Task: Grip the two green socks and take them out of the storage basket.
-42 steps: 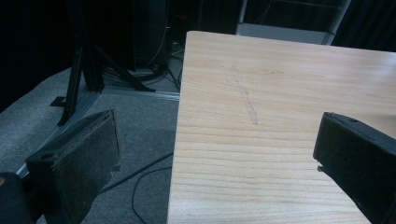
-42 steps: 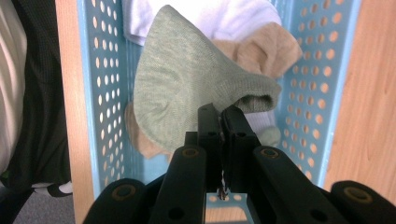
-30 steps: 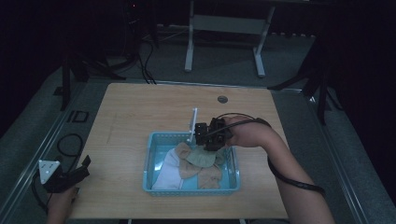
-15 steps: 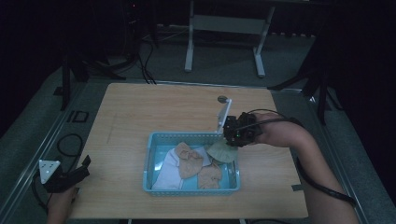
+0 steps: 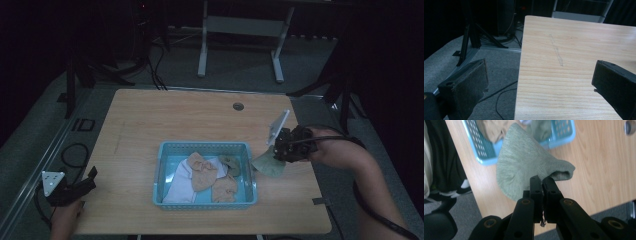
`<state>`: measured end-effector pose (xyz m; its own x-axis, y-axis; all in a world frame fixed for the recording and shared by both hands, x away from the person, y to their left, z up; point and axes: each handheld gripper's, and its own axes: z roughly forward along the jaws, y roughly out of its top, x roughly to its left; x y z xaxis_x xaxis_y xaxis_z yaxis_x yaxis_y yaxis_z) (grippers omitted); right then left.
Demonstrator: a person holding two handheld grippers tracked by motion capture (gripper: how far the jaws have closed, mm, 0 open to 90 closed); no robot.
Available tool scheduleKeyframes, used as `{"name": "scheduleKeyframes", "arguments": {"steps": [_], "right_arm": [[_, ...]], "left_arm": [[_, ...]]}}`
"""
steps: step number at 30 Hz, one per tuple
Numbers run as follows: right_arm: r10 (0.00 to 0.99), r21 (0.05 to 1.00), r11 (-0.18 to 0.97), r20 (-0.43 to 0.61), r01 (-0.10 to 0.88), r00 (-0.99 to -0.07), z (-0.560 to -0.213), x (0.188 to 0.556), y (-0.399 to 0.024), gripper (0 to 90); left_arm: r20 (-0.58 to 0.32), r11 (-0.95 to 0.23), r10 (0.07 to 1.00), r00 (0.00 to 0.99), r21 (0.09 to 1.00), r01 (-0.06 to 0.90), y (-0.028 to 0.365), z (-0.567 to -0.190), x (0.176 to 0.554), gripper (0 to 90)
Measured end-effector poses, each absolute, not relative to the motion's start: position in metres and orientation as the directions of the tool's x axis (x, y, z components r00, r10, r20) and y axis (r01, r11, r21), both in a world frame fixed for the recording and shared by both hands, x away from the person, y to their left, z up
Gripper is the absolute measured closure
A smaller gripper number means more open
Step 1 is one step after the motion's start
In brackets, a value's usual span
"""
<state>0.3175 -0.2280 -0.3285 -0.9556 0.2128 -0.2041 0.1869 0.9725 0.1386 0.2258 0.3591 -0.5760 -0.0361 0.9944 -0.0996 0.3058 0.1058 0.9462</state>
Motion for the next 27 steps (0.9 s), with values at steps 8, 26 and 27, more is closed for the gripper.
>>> {"name": "scheduleKeyframes", "arguments": {"steps": [8, 26, 27], "right_arm": [[0.265, 0.142, 0.961, -0.209, 0.239, -0.942, -0.334, 0.308, -0.259, 87.0], [0.317, 0.123, 0.945, -0.100, 0.305, -0.943, -0.421, 0.322, -0.279, 86.9], [0.318, 0.121, 0.944, -0.095, 0.306, -0.943, -0.426, 0.324, -0.280, 86.9]], "left_arm": [[-0.100, 0.106, 0.994, -0.036, 0.945, 0.309, 0.359, -0.576, 0.226, 0.7], [-0.099, 0.104, 0.995, -0.033, 0.947, 0.305, 0.359, -0.576, 0.226, 0.7], [-0.099, 0.104, 0.995, -0.032, 0.946, 0.306, 0.359, -0.576, 0.226, 0.7]]}}
